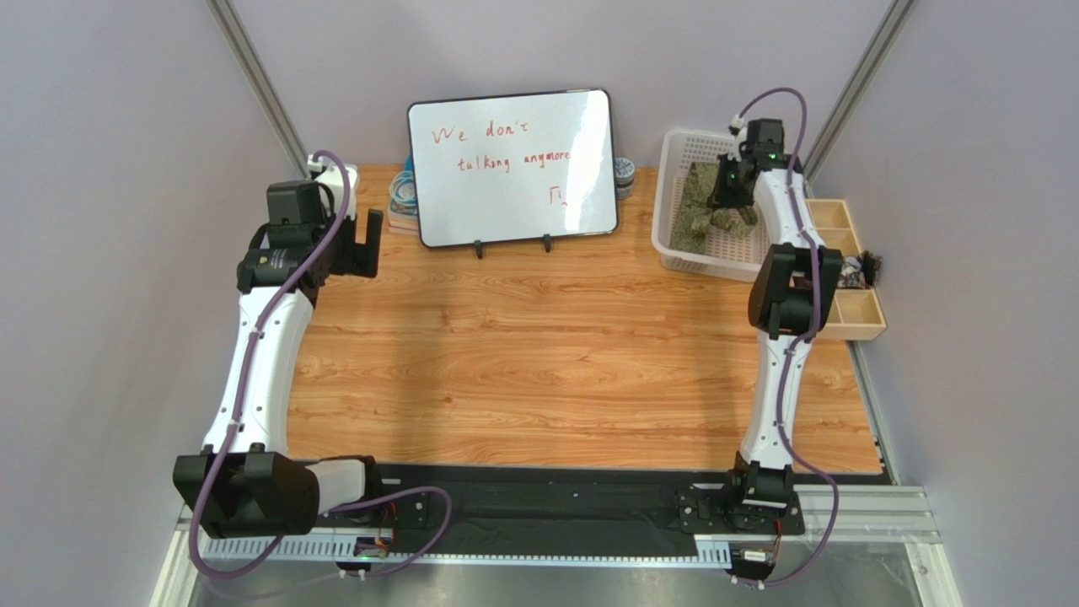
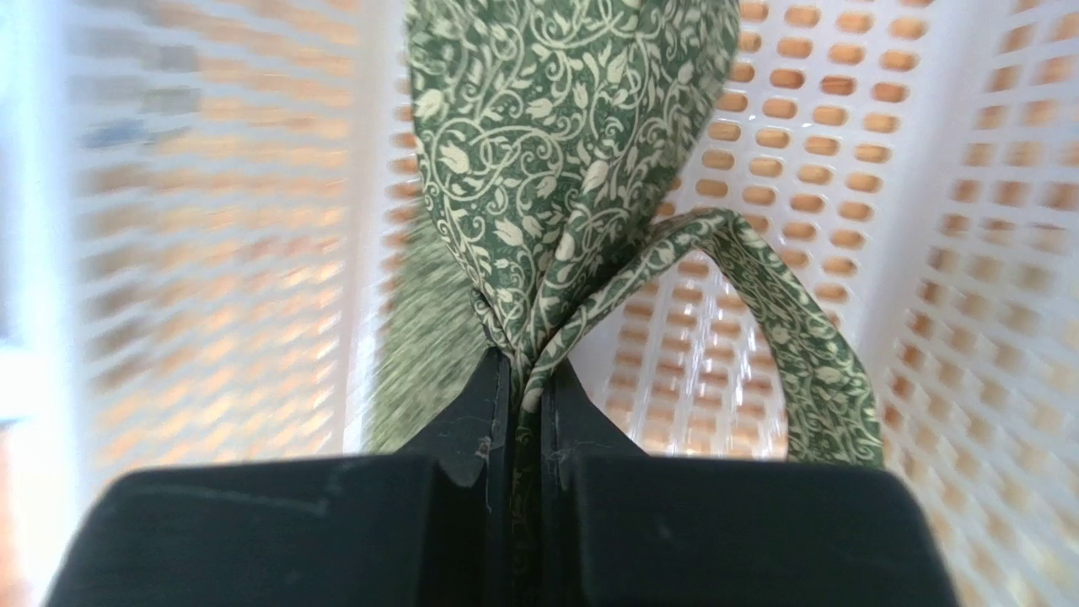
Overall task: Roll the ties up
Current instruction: Pick up the tie from the bin.
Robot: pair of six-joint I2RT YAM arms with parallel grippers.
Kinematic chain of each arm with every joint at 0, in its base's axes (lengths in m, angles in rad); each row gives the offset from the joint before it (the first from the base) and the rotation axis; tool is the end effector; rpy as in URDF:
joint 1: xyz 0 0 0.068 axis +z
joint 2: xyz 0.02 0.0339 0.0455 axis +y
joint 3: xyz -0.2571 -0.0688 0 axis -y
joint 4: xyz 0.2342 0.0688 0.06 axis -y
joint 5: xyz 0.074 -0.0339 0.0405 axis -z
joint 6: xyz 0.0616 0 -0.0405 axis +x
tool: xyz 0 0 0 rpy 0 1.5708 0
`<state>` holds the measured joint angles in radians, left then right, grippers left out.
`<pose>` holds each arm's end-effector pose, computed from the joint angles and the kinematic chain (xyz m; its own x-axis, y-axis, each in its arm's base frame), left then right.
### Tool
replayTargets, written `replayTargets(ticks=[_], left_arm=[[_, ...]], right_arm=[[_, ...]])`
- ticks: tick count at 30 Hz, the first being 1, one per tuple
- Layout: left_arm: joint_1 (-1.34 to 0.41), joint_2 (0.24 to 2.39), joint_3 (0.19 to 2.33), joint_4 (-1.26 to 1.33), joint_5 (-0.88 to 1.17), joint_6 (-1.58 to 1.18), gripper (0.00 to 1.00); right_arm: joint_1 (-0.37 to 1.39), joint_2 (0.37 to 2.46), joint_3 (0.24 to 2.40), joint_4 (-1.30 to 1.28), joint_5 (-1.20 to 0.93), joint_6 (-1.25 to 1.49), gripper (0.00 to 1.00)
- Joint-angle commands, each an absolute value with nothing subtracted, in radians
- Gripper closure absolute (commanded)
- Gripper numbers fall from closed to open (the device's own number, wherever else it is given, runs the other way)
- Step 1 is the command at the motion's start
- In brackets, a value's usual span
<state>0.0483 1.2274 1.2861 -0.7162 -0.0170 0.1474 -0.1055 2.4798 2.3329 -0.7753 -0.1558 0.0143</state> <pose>0.2707 0.0141 0.3464 -0.6129 0.1174 -0.7814 0.0286 0.9916 0.1265 0.5427 -0.0479 0.1891 -0.7923 0.0981 -0.6022 0.0221 0.9910 0.1323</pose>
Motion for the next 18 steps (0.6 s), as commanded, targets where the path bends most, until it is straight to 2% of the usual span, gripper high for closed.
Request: replayTargets(ticks=[1, 10, 18], left_arm=[[0.054, 1.177, 1.302, -0.709, -0.006, 0.146, 0.01], [0.054, 1.059, 1.229, -0.684, 0.037, 0.144, 0.01], [0.054, 0.957, 1.193, -0.695, 0.084, 0.118, 0.01]], right_arm=[[-0.107, 2.124, 2.263, -0.744, -0.403, 0.015, 1.00], [-0.040, 1.757, 2.042, -0.707, -0.560, 0.073, 1.00], [0.188, 1.498, 1.912, -0.689, -0.610, 0.091, 1.00]])
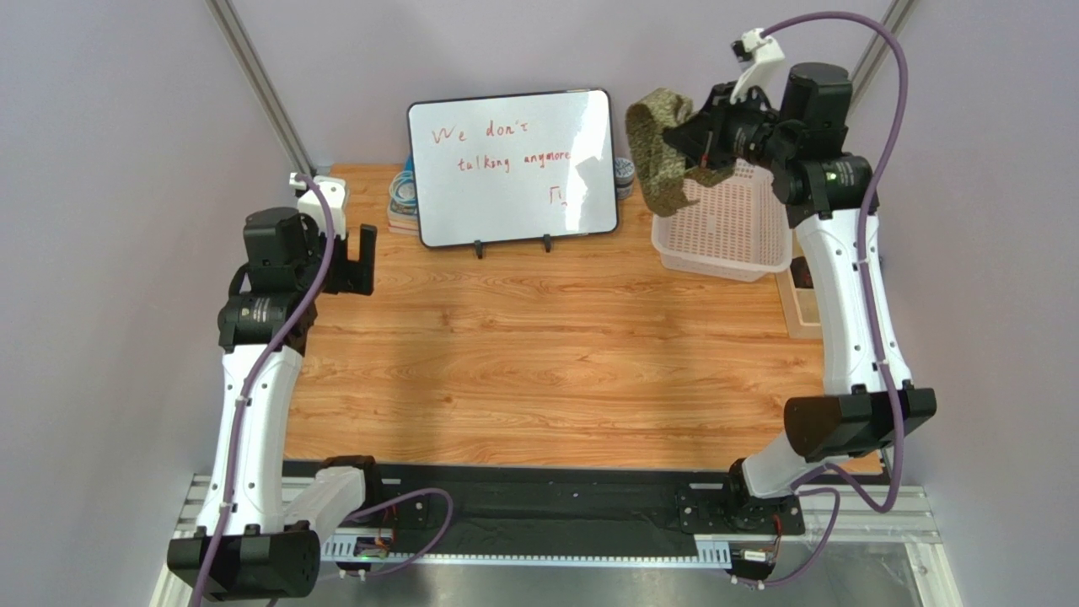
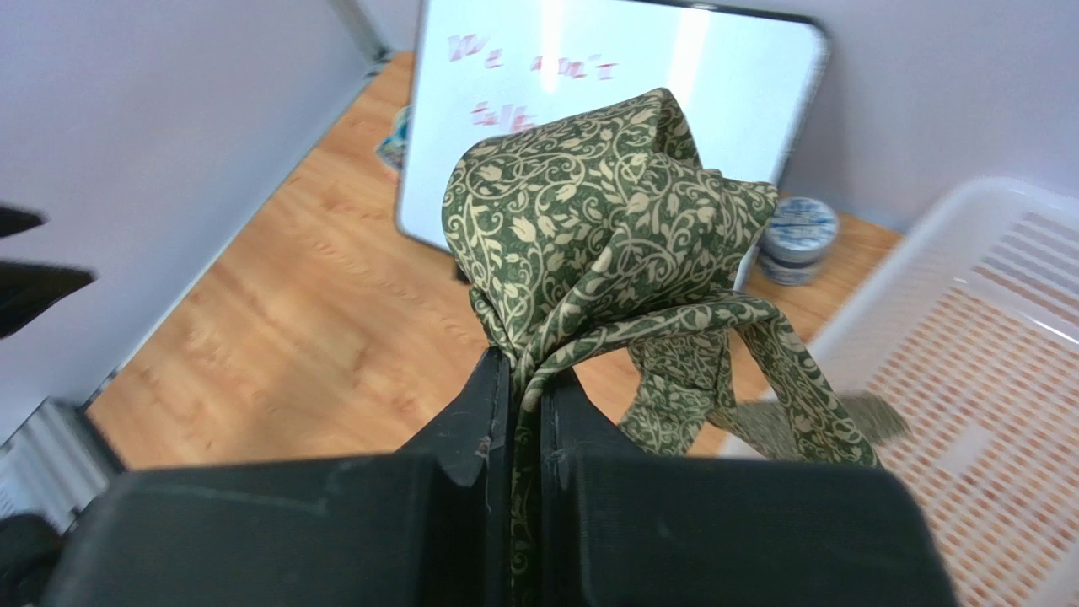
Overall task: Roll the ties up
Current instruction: Pick up the tie from the bin, then place the tie at the center of the board.
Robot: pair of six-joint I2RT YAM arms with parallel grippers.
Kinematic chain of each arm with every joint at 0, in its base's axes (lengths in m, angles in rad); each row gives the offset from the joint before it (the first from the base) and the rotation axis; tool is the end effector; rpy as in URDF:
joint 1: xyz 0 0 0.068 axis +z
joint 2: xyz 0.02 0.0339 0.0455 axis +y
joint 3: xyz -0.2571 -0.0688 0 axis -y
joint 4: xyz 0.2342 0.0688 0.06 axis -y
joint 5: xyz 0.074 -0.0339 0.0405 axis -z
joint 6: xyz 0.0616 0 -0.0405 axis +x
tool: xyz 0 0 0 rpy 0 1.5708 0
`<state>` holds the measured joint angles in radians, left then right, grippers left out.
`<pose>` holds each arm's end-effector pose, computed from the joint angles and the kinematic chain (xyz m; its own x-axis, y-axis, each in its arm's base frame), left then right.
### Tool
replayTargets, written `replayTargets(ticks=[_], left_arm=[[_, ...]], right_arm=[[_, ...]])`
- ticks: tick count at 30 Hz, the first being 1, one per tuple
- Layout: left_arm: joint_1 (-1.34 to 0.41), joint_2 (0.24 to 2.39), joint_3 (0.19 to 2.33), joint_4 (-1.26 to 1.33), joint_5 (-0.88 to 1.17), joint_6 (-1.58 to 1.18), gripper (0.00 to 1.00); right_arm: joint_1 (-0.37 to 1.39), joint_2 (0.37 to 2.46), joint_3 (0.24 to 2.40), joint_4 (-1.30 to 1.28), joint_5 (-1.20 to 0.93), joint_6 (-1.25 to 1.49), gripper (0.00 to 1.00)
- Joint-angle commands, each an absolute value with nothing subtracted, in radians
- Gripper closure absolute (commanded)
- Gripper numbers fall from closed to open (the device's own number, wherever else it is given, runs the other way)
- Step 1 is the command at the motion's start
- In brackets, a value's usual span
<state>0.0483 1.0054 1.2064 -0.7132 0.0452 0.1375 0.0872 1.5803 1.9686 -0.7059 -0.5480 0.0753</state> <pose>0.2178 0.0077 0.3697 -0.4861 0.1136 -0.8665 0.0583 0.9935 0.0975 0.3327 0.0613 0.4753 -0.3529 0.0336 -0.9351 -0.5424 0.8070 0.2337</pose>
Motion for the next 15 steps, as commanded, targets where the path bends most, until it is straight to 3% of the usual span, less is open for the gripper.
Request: replayTargets(ticks=[1, 8, 15], left_arm=[[0.054, 0.951, 1.189, -0.696, 0.092, 0.115, 0.01], [0.054, 0.855, 1.154, -0.733, 0.159, 0.143, 0.01], [0.054, 0.784, 1.114, -0.798, 0.232, 0.187, 0.00]], right_arm=[[0.216, 1.482, 1.896, -0.696, -0.607, 0.077, 1.00], [0.366, 1.382, 1.659, -0.819, -0.586, -0.229, 1.00], [0.503, 1.439, 1.508, -0.873, -0.653, -0.478, 1.00]])
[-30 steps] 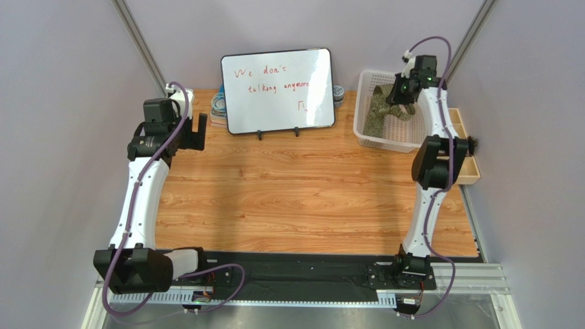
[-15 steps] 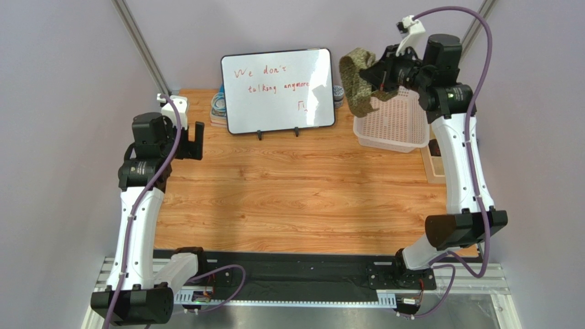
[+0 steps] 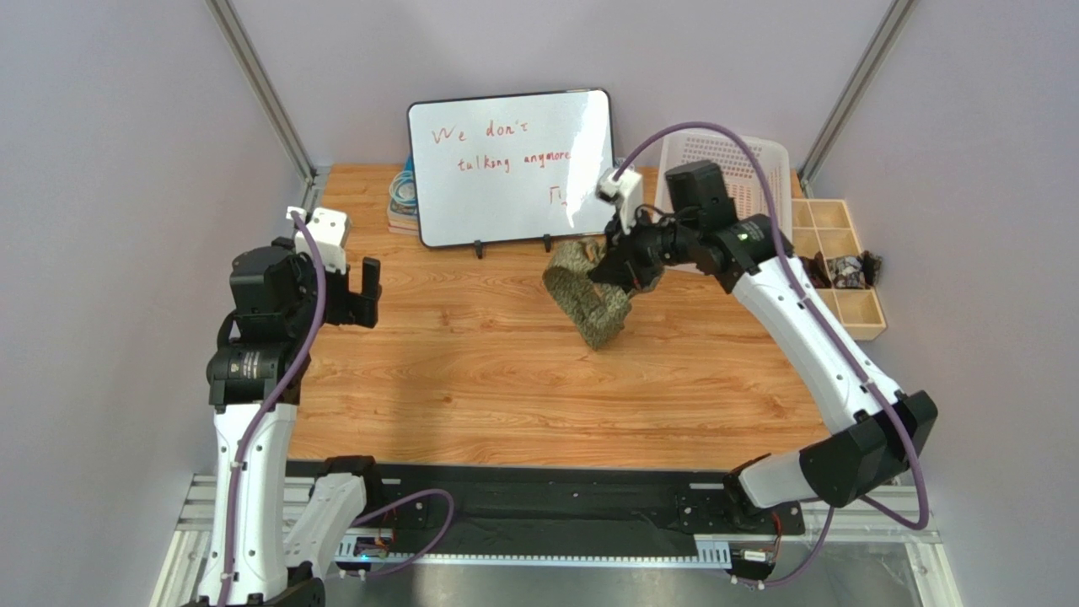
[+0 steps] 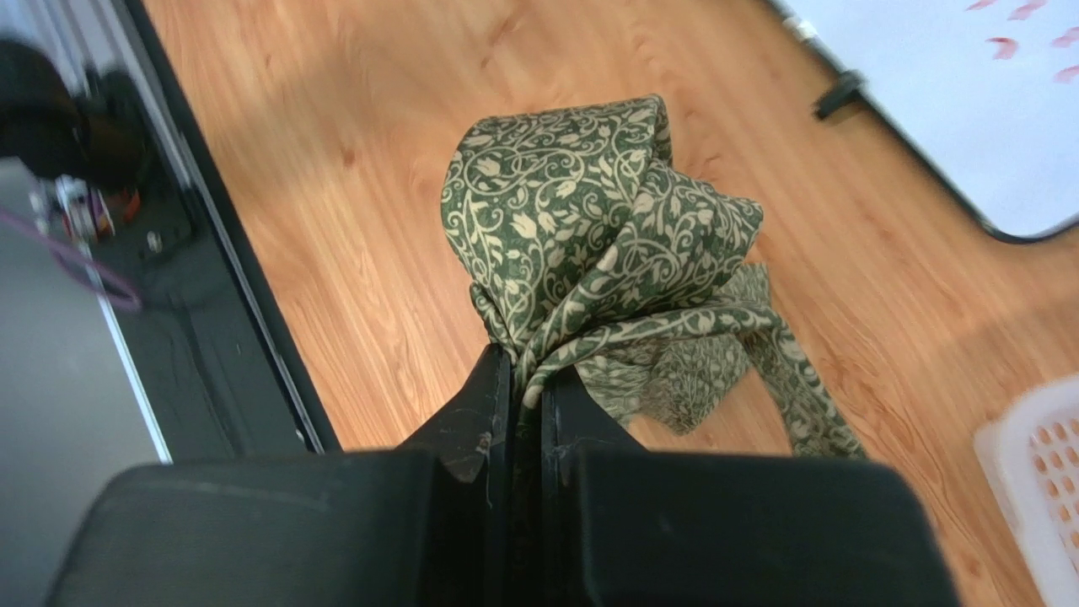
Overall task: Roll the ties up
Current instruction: Place the tie at the center of the board.
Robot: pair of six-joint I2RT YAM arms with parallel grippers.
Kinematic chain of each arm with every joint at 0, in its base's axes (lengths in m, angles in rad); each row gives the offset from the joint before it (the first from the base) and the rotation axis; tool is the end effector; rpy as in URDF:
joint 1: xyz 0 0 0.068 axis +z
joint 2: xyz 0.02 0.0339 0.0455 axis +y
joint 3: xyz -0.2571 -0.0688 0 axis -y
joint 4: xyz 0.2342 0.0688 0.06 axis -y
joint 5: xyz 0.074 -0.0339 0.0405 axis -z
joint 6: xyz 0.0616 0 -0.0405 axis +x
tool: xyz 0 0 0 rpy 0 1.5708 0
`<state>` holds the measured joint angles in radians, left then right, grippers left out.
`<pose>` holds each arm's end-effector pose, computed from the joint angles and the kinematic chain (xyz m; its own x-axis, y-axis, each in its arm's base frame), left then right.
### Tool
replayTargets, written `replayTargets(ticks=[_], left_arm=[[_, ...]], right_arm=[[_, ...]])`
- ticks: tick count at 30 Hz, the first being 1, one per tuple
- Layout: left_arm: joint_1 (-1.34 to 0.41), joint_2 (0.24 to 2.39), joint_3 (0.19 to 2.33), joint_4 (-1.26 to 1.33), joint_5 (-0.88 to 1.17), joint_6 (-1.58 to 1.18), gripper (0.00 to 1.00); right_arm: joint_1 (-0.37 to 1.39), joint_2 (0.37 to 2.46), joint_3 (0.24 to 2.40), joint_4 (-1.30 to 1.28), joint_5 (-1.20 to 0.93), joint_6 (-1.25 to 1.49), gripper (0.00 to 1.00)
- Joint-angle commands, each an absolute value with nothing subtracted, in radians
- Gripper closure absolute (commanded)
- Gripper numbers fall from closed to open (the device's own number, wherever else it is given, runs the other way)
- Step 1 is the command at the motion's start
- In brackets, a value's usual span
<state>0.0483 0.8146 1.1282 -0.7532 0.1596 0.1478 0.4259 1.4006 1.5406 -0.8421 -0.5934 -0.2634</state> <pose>0.1701 -0.0016 0.3725 -0.4063 0.1259 -0.9050 0.1575 0.9853 0.0664 0.2549 0.1534 0.3782 -0.3774 -0.4083 -0.8312 -0.8592 0.4892 0.1499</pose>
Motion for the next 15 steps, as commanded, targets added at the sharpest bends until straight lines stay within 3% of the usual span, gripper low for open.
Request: replayTargets(ticks=[1, 7, 9, 11, 13, 14, 15], left_arm=[[0.054, 0.772, 1.111, -0.804, 0.260, 0.192, 0.01], [0.054, 0.724, 1.071, -0.847, 0.324, 0.178, 0.01], [0.054, 0.722, 1.058, -0.856, 0.322, 0.152, 0.01], [0.054, 0.726, 1.051, -0.862, 0.328, 0.114, 0.01], [0.054, 0.721, 1.049, -0.867, 0.351, 0.098, 0.01], [0.054, 0.718, 1.048, -0.868, 0.356, 0.095, 0.01], [0.054, 0.718, 1.048, -0.870, 0.359, 0.095, 0.01]], right_arm=[[0.524, 1.457, 1.511, -0.882, -0.661, -0.504, 1.00], [0.718, 1.661, 1.581, -0.919, -0.666, -0.643, 0.98], [0.800, 1.727, 1.618, -0.911, -0.616, -0.660, 0.82], [0.850, 1.762, 1.656, -0.908, -0.566, -0.652, 0.73], [0.848, 1.779, 1.713, -0.907, -0.506, -0.609, 0.55], [0.830, 1.776, 1.723, -0.916, -0.494, -0.586, 0.42], [0.815, 1.769, 1.724, -0.925, -0.500, -0.578, 0.09]])
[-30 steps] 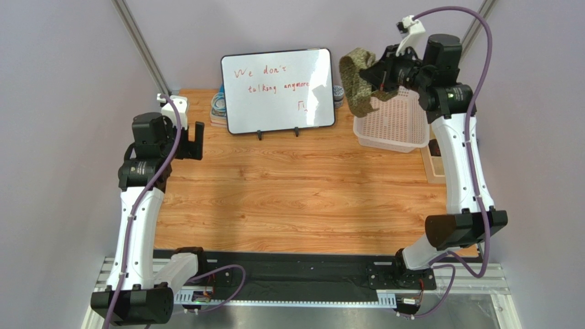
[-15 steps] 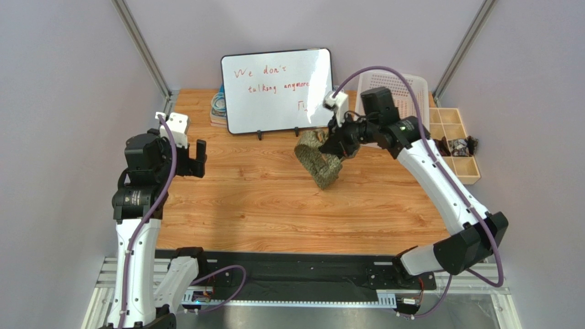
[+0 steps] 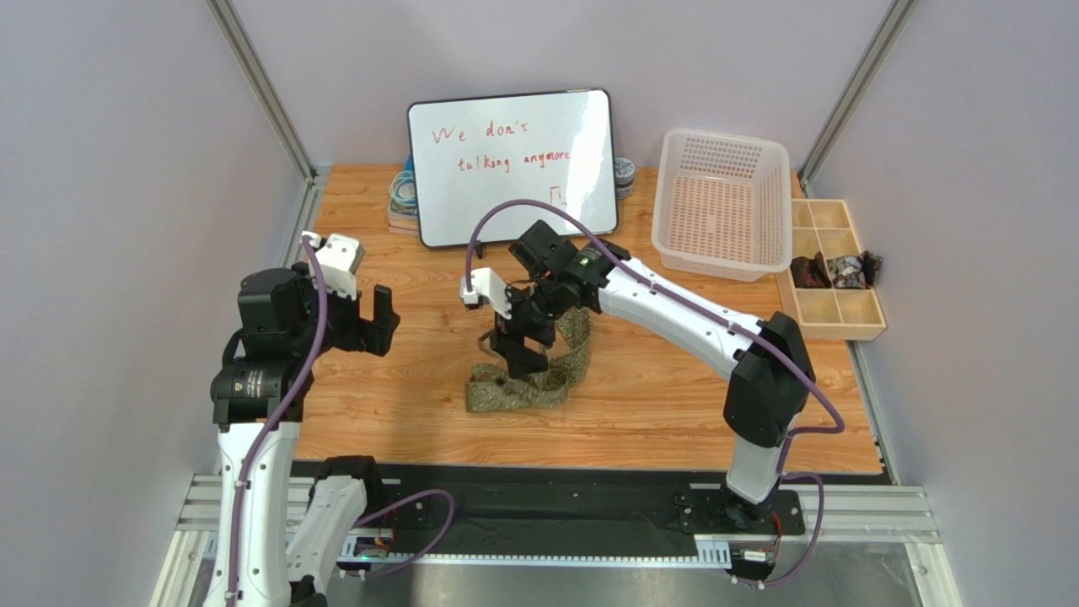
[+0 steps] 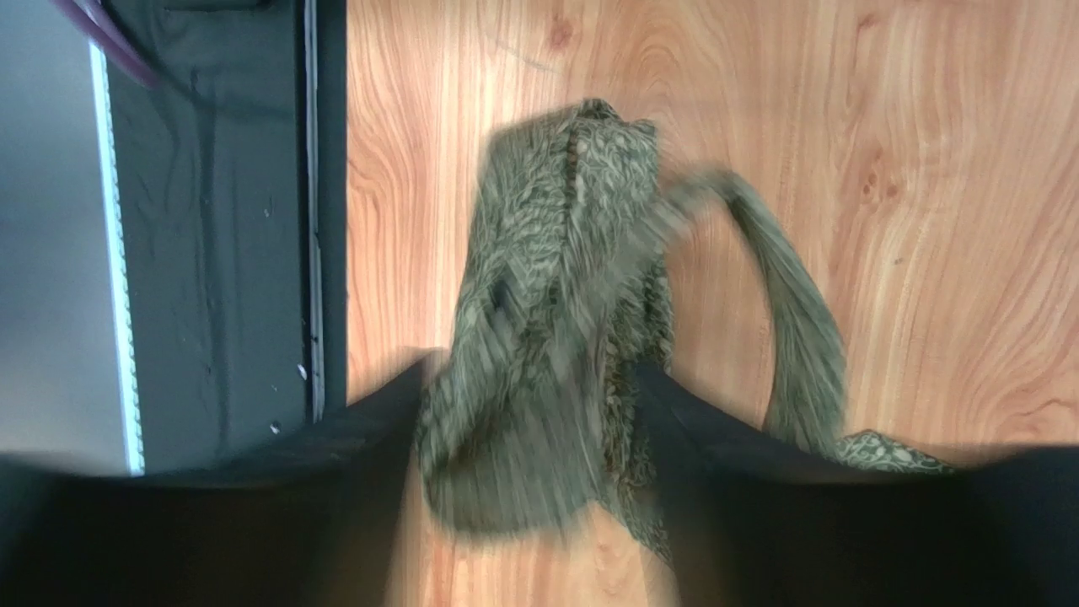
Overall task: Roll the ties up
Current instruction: Place the tie at the center of the board.
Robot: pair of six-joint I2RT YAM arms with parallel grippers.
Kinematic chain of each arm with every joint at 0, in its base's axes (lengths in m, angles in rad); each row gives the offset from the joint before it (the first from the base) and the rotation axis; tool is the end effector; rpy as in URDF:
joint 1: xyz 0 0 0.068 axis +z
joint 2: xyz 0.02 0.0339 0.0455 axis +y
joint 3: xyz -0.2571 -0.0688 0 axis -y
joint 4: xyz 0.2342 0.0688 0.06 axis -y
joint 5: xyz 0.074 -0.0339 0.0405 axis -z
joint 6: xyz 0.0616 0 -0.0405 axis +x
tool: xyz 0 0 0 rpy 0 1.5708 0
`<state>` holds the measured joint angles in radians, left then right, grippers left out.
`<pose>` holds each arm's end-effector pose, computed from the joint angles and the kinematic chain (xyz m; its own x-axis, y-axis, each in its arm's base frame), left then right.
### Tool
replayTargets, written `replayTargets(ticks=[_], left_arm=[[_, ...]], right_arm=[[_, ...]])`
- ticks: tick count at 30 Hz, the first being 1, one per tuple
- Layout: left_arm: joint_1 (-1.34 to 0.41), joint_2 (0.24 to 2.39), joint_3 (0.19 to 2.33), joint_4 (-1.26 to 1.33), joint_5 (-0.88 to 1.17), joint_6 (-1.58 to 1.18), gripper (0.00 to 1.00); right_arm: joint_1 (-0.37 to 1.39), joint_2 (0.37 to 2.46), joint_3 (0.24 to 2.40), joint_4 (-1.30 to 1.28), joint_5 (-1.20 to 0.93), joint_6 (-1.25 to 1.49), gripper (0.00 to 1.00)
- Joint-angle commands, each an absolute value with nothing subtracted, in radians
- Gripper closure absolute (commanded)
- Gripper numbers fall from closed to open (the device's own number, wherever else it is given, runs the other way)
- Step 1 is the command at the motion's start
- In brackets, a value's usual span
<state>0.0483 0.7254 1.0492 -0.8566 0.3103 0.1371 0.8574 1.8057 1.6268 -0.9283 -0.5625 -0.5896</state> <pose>0.1456 -0.0118 0.3481 -0.4730 0.1074 -0.8745 0.2840 0.9581 -0.0359 0.2221 0.3068 0.2681 -0.0441 -0.7697 -0.6369 -0.9868 -0.0658 0.1478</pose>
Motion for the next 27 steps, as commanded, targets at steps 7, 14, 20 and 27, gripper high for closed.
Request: replayTargets(ticks=[7, 14, 20, 27], left_arm=[[0.052, 0.764, 1.028, -0.887, 0.662, 0.264, 0.00], [-0.117, 0.923, 0.951, -0.816, 0.686, 0.432, 0.03], [-0.301, 1.159, 0.910, -0.649, 0.466, 0.486, 0.09], [-0.314, 1.422, 0.971, -0.578, 0.457, 0.512, 0.18]], right_arm=[[0.629, 1.657, 1.551, -0.992, -0.629, -0.482, 0.18], [0.563, 1.578, 1.295, -0.932, -0.658, -0.402, 0.26], [0.512, 1.631, 1.304, -0.839, -0.649, -0.327, 0.27], [0.512, 1.759, 1.382, -0.745, -0.581, -0.319, 0.28]])
